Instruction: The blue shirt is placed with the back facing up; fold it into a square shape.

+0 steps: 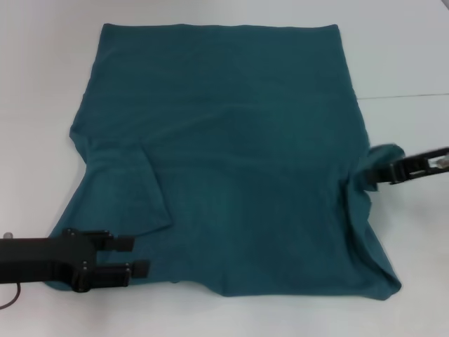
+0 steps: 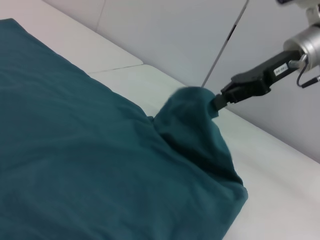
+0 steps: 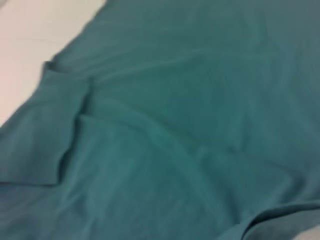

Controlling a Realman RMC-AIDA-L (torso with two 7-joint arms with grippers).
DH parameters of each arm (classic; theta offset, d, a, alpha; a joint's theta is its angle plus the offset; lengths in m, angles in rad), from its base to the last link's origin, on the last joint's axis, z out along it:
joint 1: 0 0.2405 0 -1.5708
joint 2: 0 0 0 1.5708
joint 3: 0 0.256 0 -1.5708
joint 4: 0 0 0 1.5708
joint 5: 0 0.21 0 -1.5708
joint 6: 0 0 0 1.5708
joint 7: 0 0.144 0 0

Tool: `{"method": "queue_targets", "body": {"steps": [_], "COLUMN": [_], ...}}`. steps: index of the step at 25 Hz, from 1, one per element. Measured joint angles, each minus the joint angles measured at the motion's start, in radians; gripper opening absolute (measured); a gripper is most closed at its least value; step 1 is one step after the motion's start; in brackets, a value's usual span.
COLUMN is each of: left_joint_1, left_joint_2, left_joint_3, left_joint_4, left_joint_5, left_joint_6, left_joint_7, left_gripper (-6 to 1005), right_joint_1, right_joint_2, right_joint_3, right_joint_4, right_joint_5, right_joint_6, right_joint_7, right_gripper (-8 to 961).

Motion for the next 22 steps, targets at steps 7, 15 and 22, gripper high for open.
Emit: {"method": "queue_targets", "body": {"steps": [7,15,22], "left_joint_1": [0.004,0.017,0.023], "left_joint_2": [0.0,-0.002,-0.003], "left_joint_3": [0.0,-0.005,-0.002], "left_joint_4": [0.0,-0.001,-0.009], "left_joint_5": [0.0,0.0,0.0], "left_joint_6": [0.0,-0.001,-0.012], "left_joint_7": [-0.002,-0.002,-0.001], "left_gripper": [695,695,696], "right_joint_1": [0.048,0.107,0.104], "right_joint_2": [0.0,0.002,0.0], "right_joint_3": [-0.172,-0.282,-0.233], "right_joint_4": [0.026,0.117,0.128], "right_joint_5": [0.008,-0.09,-0.085], "right_joint_6": [-0.003,0.001,0.018], "right_joint_7": [-0.009,0.015,0.018], "right_gripper": [-1,-1,103]}}
